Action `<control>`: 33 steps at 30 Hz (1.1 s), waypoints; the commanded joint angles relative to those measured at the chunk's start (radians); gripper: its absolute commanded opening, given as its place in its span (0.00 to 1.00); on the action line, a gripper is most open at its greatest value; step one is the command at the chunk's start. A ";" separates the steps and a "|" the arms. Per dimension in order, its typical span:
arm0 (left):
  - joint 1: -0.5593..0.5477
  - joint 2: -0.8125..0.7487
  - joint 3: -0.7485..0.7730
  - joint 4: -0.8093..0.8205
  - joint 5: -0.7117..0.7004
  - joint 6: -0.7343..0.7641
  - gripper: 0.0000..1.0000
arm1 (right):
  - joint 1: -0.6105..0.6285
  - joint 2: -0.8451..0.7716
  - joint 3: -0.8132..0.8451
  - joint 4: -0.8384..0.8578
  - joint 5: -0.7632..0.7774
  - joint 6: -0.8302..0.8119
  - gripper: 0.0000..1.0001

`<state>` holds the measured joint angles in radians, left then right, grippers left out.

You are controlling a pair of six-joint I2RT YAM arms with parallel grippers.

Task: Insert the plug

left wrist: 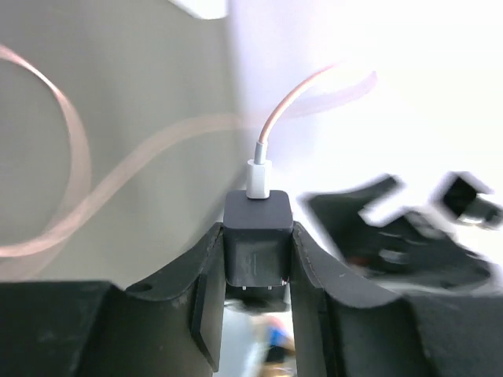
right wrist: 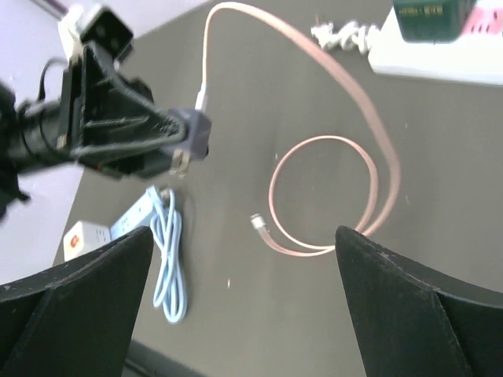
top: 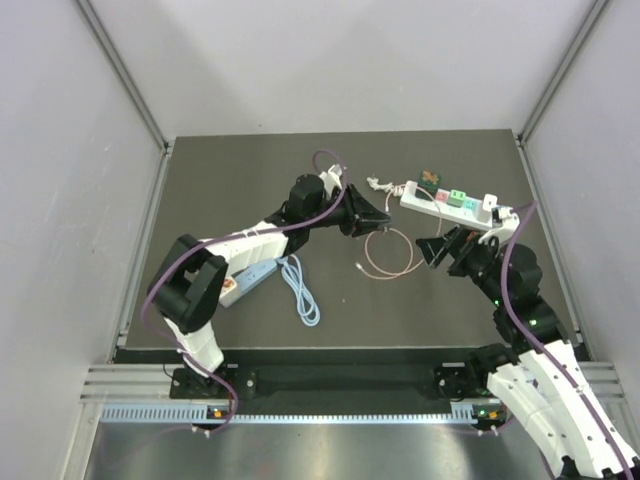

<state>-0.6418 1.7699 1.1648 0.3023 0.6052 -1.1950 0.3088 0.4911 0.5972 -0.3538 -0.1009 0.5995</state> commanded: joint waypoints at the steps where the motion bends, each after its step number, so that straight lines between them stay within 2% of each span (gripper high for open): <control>1: -0.022 -0.056 -0.117 0.469 0.007 -0.415 0.00 | 0.018 0.036 -0.025 0.252 0.026 -0.023 0.97; 4: -0.036 -0.131 -0.174 0.434 -0.074 -0.439 0.00 | 0.067 0.050 -0.030 0.323 0.036 0.006 0.96; 9: -0.041 -0.239 -0.258 0.379 -0.194 -0.477 0.00 | 0.284 0.079 -0.030 0.395 0.216 -0.067 0.93; 11: -0.041 -0.262 -0.280 0.367 -0.194 -0.494 0.00 | 0.382 0.119 -0.019 0.429 0.292 -0.136 0.93; 14: -0.045 -0.263 -0.278 0.348 -0.176 -0.518 0.00 | 0.467 0.182 0.003 0.447 0.377 -0.194 0.92; 26: -0.058 -0.314 -0.329 0.343 -0.165 -0.529 0.00 | 0.616 0.369 0.046 0.576 0.518 -0.293 0.89; 33: -0.064 -0.346 -0.355 0.360 -0.165 -0.548 0.00 | 0.648 0.441 0.076 0.625 0.586 -0.314 0.89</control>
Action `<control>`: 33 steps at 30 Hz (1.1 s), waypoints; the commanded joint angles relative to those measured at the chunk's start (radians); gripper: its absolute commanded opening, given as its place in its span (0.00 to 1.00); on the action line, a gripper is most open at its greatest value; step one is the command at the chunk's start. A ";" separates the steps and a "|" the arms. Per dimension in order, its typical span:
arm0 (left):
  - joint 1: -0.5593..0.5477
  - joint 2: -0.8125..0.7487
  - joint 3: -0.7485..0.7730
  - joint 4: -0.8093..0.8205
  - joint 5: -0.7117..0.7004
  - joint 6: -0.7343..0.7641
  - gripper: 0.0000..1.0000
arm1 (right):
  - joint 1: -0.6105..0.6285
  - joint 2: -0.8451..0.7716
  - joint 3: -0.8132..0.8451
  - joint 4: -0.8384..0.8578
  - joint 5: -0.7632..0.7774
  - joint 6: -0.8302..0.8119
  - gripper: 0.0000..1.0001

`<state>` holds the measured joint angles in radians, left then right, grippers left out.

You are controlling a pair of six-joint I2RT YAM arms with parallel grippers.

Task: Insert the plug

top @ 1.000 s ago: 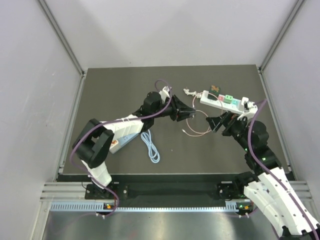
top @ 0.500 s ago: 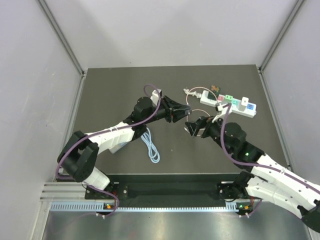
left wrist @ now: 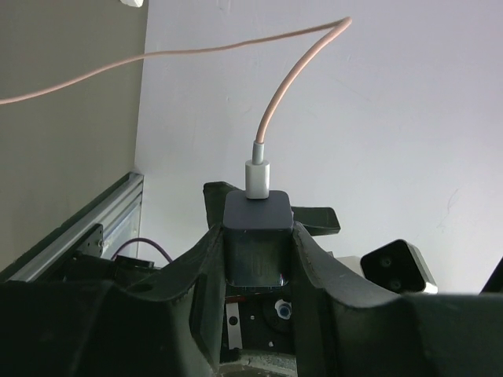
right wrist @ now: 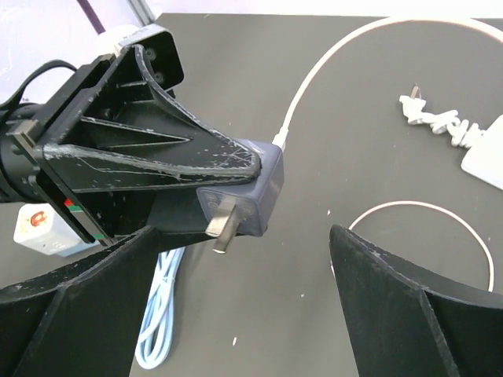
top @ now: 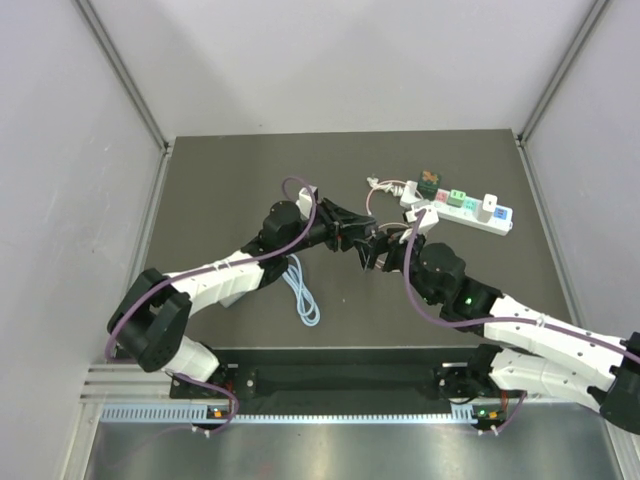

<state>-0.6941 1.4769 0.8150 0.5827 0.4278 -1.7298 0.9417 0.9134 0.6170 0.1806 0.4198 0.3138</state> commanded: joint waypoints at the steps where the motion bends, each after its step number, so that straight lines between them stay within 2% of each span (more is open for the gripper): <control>1: -0.010 -0.056 -0.005 0.075 0.012 -0.011 0.00 | 0.016 0.025 0.053 0.108 0.063 -0.030 0.88; 7: -0.012 -0.059 -0.020 0.077 0.014 -0.010 0.00 | 0.017 0.030 0.043 0.148 0.054 -0.042 0.79; 11: -0.015 -0.062 -0.042 0.135 0.017 -0.039 0.00 | 0.020 0.041 0.036 0.178 0.059 -0.064 0.73; 17: -0.025 -0.089 -0.050 0.114 0.011 -0.037 0.00 | 0.019 0.084 0.056 0.197 0.086 -0.134 0.62; 21: -0.027 -0.095 -0.050 0.129 0.023 -0.043 0.00 | 0.019 0.104 0.075 0.186 0.086 -0.162 0.32; 23: -0.030 -0.096 -0.050 0.141 0.034 -0.045 0.00 | 0.019 0.101 0.064 0.215 0.085 -0.182 0.24; 24: -0.031 -0.098 -0.050 0.144 0.040 -0.048 0.00 | 0.020 0.096 0.055 0.226 0.074 -0.191 0.15; 25: -0.031 -0.099 -0.050 0.144 0.043 -0.048 0.01 | 0.019 0.082 0.049 0.240 0.063 -0.211 0.12; 26: -0.031 -0.105 -0.050 0.141 0.046 -0.047 0.06 | 0.019 0.075 0.043 0.247 0.053 -0.223 0.09; 27: -0.031 -0.110 -0.050 0.140 0.057 -0.042 0.21 | 0.019 0.064 0.032 0.252 0.042 -0.237 0.04; 28: -0.031 -0.115 -0.047 0.135 0.065 -0.036 0.28 | 0.019 0.038 0.026 0.255 0.015 -0.267 0.00; 29: -0.031 -0.122 -0.036 0.108 0.075 -0.010 0.42 | 0.019 0.022 0.006 0.264 -0.001 -0.286 0.00; 33: -0.031 -0.136 0.010 -0.015 0.156 0.097 0.52 | 0.017 -0.071 -0.031 0.269 -0.058 -0.372 0.00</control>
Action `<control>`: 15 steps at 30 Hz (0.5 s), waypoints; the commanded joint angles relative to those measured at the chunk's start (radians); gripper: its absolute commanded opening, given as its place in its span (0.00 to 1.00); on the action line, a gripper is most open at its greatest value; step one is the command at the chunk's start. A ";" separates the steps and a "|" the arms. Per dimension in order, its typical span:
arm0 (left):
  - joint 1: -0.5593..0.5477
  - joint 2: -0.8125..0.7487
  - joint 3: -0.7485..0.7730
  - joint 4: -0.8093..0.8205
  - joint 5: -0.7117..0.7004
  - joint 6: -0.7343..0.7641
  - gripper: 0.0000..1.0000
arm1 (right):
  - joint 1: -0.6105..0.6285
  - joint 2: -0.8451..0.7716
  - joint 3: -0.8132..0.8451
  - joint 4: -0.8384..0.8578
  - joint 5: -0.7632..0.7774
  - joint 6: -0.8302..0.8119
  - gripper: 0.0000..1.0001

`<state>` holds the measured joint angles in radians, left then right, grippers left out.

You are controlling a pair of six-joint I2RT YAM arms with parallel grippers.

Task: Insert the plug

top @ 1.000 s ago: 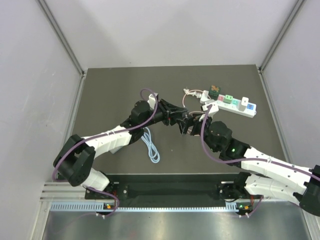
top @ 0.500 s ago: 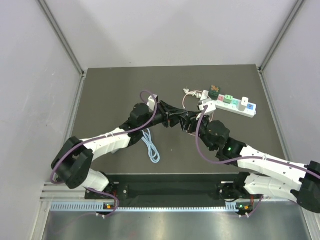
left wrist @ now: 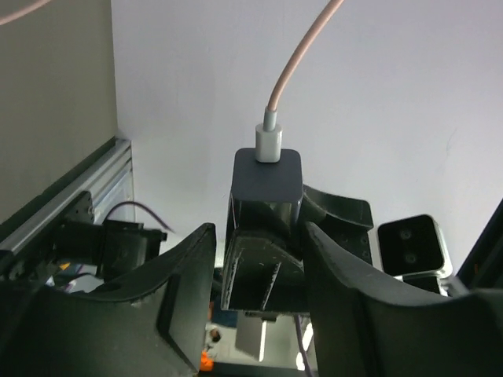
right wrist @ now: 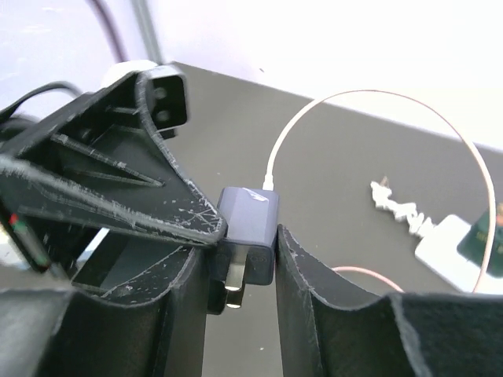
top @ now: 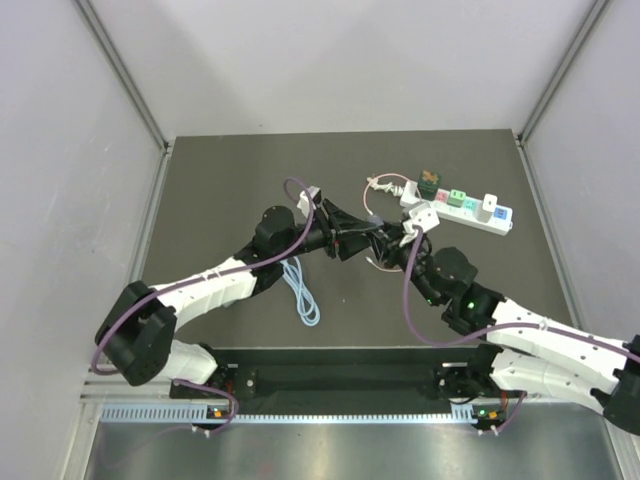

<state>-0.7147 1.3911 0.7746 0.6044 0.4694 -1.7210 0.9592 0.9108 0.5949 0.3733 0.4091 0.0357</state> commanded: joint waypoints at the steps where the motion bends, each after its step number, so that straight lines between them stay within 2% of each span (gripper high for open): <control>1: -0.011 -0.055 0.051 -0.046 0.145 0.103 0.53 | 0.001 -0.104 -0.013 0.070 -0.077 -0.117 0.00; 5: -0.011 -0.110 0.012 -0.052 0.167 0.159 0.57 | 0.001 -0.176 -0.035 0.024 -0.174 -0.134 0.00; 9: -0.011 -0.130 0.060 -0.129 0.227 0.271 0.60 | -0.002 -0.230 -0.055 -0.051 -0.271 -0.126 0.00; 12: -0.011 -0.144 0.138 -0.300 0.255 0.414 0.61 | -0.002 -0.282 -0.073 -0.085 -0.331 -0.125 0.00; 15: -0.011 -0.149 0.169 -0.368 0.261 0.468 0.60 | -0.002 -0.312 -0.084 -0.097 -0.378 -0.115 0.00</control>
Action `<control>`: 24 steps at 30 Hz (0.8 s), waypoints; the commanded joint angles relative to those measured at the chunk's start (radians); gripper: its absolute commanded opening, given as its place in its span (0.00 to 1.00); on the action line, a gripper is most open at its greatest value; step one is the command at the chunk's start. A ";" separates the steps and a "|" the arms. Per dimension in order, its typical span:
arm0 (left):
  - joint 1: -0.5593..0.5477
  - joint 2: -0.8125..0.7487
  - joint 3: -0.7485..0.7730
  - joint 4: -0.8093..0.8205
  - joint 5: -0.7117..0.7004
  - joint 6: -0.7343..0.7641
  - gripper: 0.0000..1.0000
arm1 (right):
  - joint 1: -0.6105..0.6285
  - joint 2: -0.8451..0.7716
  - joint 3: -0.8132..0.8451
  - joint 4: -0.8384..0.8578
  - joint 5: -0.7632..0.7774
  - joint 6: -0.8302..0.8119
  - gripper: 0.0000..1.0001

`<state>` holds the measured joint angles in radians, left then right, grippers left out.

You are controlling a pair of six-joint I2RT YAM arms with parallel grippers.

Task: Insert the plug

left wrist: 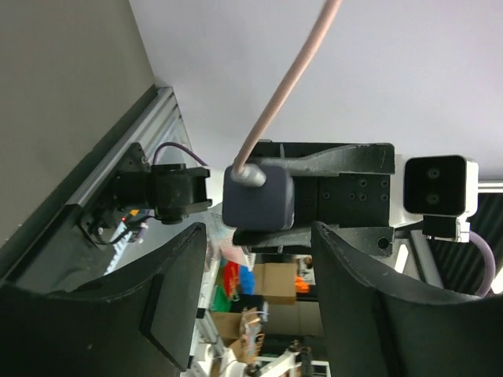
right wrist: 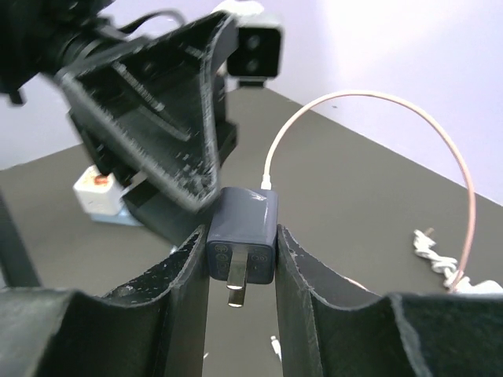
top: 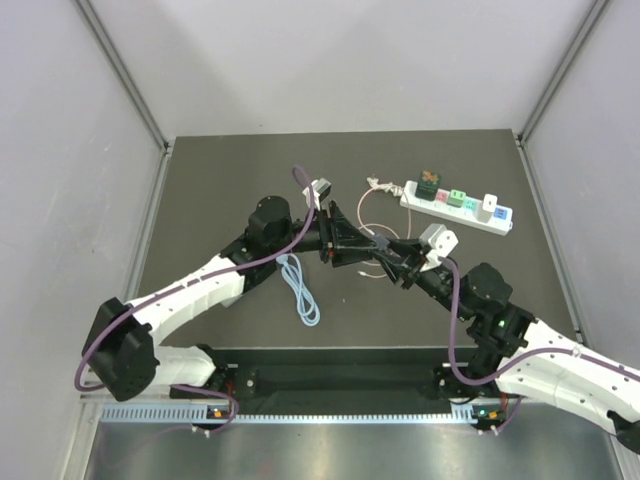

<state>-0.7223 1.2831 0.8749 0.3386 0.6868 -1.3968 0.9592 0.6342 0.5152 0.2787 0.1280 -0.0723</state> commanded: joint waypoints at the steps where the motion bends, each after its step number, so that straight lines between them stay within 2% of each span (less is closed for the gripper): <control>1: -0.002 -0.041 0.075 -0.111 0.043 0.150 0.60 | 0.000 -0.053 -0.007 -0.006 -0.108 0.000 0.00; 5: -0.002 -0.044 0.082 -0.096 0.048 0.159 0.59 | -0.002 -0.076 -0.017 -0.012 -0.125 0.014 0.00; 9: -0.003 -0.033 0.079 -0.058 0.069 0.148 0.52 | -0.002 -0.083 -0.027 0.004 -0.169 0.032 0.00; 13: -0.002 -0.031 0.072 -0.044 0.079 0.139 0.52 | -0.002 -0.088 -0.030 0.010 -0.169 0.035 0.00; 19: -0.002 -0.022 0.038 0.063 0.094 0.067 0.44 | -0.002 -0.065 -0.038 0.034 -0.166 0.039 0.00; 24: -0.003 -0.018 0.018 0.086 0.094 0.053 0.42 | -0.002 -0.056 -0.043 0.048 -0.168 0.037 0.00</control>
<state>-0.7208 1.2675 0.9039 0.3138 0.7517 -1.3190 0.9592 0.5690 0.4820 0.2806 -0.0212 -0.0433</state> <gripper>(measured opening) 0.425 0.333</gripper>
